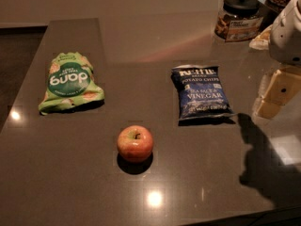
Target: Move apple near green rice chip bag
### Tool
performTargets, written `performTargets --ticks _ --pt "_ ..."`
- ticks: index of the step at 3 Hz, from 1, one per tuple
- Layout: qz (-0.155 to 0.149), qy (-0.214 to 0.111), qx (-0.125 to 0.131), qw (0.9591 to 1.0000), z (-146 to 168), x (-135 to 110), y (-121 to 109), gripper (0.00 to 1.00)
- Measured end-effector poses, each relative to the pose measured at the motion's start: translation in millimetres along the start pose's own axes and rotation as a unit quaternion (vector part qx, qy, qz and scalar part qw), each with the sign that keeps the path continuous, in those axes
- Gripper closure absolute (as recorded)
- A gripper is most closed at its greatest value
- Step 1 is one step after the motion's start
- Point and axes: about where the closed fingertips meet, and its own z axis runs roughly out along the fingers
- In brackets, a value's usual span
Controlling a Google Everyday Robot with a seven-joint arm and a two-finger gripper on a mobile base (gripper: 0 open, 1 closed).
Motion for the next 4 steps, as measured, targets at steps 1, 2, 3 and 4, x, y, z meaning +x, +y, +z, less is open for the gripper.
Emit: performTargets --ticks 1,2,3,4 --pt "0.0 0.0 0.0 1.0 0.0 0.0 0.0 0.0" --pt "-0.042 -0.029 -0.027 0.9983 6.1 -13.7 15.4 0.0" --pt "-0.087 -0.081 -0.064 0.9909 14.7 -33.7 40.1 0.0" --pt "-0.132 -0.134 -0.095 0.9776 27.0 -66.3 71.6 0.0"
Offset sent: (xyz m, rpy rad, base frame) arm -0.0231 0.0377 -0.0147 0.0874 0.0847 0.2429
